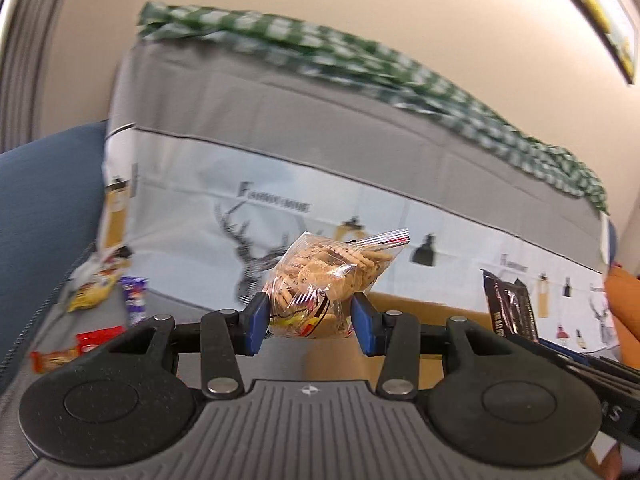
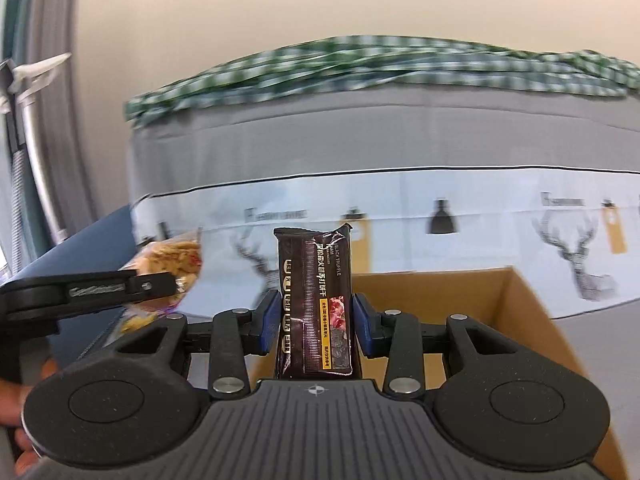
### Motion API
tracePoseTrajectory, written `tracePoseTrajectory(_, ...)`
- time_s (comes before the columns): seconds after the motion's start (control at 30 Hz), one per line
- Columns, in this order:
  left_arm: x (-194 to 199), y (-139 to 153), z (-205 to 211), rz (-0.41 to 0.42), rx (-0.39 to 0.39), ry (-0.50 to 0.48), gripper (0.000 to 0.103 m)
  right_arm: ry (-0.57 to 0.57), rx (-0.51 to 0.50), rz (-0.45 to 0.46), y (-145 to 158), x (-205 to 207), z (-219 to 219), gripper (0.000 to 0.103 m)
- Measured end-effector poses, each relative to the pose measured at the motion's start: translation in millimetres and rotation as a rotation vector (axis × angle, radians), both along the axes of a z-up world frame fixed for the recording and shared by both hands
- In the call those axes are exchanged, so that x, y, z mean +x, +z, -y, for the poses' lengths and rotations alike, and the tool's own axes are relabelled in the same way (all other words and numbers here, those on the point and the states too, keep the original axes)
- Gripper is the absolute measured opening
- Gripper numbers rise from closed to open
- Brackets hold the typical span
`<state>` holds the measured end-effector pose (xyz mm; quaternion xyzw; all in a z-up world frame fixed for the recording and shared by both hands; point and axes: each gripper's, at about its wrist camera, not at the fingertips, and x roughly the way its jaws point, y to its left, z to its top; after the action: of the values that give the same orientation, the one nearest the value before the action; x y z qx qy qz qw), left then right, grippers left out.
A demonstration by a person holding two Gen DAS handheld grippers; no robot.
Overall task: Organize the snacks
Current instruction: 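Hold the chocolate bar and cracker bag above the box with both tools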
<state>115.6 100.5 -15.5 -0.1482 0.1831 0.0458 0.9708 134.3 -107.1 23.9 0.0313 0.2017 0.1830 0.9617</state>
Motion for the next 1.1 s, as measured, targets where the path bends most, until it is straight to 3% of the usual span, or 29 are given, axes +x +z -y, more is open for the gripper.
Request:
tracePoseTrajectory(0.37, 5.9, 1.7, 47.4, 0.064, -0.012, -0.112, 0.049, -0.158, 0.016, -0.046, -12.4, 15.2, 51.5, 0.040)
tracePoseTrajectory(1.1, 15.8, -4.3, 75.1, 0.049, -0.045, -0.211, 0.049, -0.210, 0.012, -0.065, -16.7, 17.4, 71.0, 0.040)
